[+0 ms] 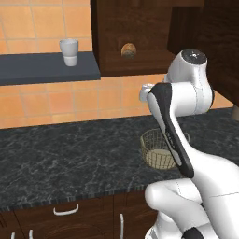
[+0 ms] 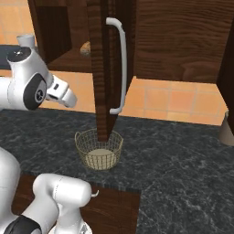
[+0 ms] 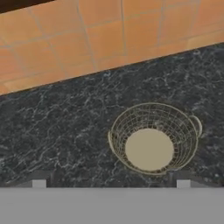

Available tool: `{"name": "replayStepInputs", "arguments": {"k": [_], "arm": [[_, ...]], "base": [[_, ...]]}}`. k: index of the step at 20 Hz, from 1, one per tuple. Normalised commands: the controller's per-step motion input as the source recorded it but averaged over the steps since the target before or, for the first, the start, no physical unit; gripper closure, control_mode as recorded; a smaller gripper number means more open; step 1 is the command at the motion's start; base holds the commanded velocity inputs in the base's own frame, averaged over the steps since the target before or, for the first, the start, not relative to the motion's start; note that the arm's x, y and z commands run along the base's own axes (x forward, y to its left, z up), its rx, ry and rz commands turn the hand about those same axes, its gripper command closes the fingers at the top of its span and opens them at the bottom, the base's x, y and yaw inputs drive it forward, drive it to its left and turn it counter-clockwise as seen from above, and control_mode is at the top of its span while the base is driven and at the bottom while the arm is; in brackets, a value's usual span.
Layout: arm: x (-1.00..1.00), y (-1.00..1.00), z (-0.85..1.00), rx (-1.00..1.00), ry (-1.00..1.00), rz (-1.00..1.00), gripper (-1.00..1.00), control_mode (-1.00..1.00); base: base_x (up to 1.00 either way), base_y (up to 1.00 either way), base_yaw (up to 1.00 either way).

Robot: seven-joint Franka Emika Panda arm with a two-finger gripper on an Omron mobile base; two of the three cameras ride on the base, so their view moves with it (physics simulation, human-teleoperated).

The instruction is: Open the cabinet, pick up the bread from the cabinet and place it in the basket. Then move the basket to the dining counter.

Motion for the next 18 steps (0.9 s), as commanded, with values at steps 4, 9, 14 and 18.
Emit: {"name": "replayStepInputs", "arguments": {"k": [4,9,14,18], "arm": [[0.31,-0.07,0.86,0.0,-0.34,0.09,-1.0,-1.0],[0.1,0.0,0.64,-0.11,-0.32,0.04,-1.0,-1.0],[0.32,0.06,0.69,-0.11,-0.02,0.01,-1.0,-1.0],[0.65,0.0,0.16,0.06,0.14,-0.03,-1.0,-1.0]], "base": [[0.0,0.0,0.0],[0.0,0.0,0.0],[0.0,0.0,0.0],[0.0,0.0,0.0]]}}
